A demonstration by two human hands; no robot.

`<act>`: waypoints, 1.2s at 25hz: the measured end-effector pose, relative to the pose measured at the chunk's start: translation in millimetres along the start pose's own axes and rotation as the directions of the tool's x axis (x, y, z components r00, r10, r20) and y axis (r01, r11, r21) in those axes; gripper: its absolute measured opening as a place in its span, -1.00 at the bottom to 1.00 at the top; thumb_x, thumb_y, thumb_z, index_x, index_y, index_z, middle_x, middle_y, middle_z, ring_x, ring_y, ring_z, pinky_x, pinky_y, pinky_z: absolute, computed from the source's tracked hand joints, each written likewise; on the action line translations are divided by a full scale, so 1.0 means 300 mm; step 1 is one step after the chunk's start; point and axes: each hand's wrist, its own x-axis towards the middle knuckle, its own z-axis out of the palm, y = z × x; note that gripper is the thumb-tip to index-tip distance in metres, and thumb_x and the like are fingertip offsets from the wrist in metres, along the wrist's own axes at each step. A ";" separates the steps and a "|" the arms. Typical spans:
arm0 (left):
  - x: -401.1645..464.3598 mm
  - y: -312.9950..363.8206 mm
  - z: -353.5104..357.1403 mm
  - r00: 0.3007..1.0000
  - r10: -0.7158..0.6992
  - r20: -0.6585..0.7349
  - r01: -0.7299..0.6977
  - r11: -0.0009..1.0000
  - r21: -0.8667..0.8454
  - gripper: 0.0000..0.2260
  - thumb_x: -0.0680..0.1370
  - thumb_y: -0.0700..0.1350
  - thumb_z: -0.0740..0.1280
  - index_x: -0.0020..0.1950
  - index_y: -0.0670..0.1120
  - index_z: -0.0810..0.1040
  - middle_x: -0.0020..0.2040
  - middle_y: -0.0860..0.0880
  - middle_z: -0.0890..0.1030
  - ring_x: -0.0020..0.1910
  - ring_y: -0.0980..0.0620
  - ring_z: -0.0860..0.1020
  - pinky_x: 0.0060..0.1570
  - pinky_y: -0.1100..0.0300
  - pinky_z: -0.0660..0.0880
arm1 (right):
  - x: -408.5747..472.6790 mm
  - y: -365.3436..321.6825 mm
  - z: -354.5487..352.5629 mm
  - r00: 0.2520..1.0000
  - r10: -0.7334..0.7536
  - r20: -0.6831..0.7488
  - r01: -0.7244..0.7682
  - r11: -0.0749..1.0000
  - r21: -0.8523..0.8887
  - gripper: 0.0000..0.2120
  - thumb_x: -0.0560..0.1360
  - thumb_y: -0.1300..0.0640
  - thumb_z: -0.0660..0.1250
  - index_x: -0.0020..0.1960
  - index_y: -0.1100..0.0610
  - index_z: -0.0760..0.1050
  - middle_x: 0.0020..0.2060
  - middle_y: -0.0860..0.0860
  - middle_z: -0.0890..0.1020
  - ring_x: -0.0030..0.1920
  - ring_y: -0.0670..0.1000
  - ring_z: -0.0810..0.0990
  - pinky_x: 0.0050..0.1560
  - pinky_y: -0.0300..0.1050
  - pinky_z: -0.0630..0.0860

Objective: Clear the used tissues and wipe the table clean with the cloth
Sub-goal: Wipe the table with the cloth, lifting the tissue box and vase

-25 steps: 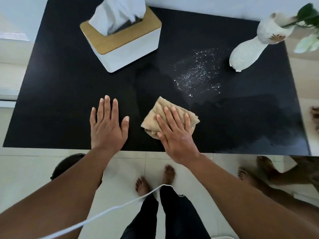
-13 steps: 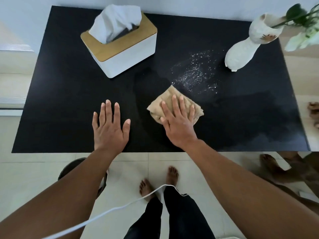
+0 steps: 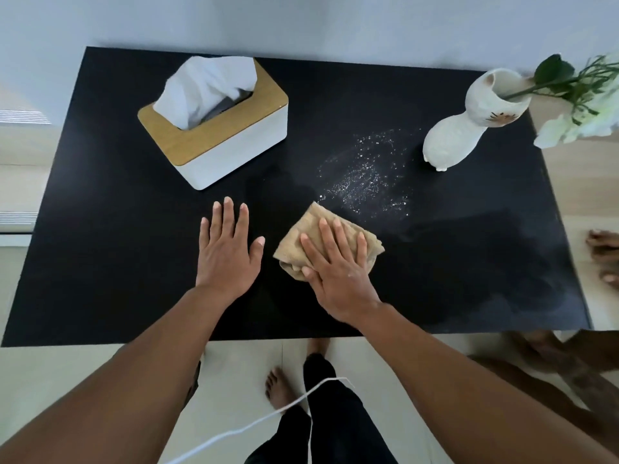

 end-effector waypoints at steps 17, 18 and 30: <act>0.319 -0.065 -0.505 0.972 -0.149 -0.182 0.130 0.985 -0.112 -0.08 0.47 0.25 0.47 0.65 -0.10 0.13 0.69 -0.18 0.08 0.66 -0.22 0.07 0.60 -0.12 0.08 | 0.385 0.013 -0.083 0.996 0.030 0.083 -0.033 0.999 0.037 -0.36 0.66 -0.20 -0.18 0.68 -0.07 -0.23 0.66 0.11 -0.28 0.64 0.19 -0.37 0.55 0.42 -0.34; 0.364 -0.100 -0.523 0.984 -0.164 -0.069 0.159 0.985 -0.071 0.07 0.41 0.31 0.50 0.69 -0.09 -0.01 0.71 -0.19 -0.06 0.69 -0.21 -0.07 0.63 -0.11 -0.04 | 0.387 0.014 -0.077 0.996 0.028 0.080 -0.031 0.999 0.037 -0.37 0.66 -0.20 -0.18 0.68 -0.07 -0.23 0.66 0.11 -0.28 0.64 0.19 -0.37 0.55 0.41 -0.34; 0.423 -0.262 -0.607 0.975 -0.204 -0.085 0.164 0.926 -0.341 0.06 0.28 0.34 0.56 0.65 0.11 0.13 0.57 -0.07 0.32 0.51 -0.21 0.26 0.48 -0.18 0.23 | 0.330 -0.303 -0.034 0.986 -0.126 0.110 0.118 0.990 0.070 -0.36 0.66 -0.18 0.02 0.68 -0.02 -0.01 0.67 0.20 -0.14 0.65 0.28 -0.24 0.54 0.51 -0.10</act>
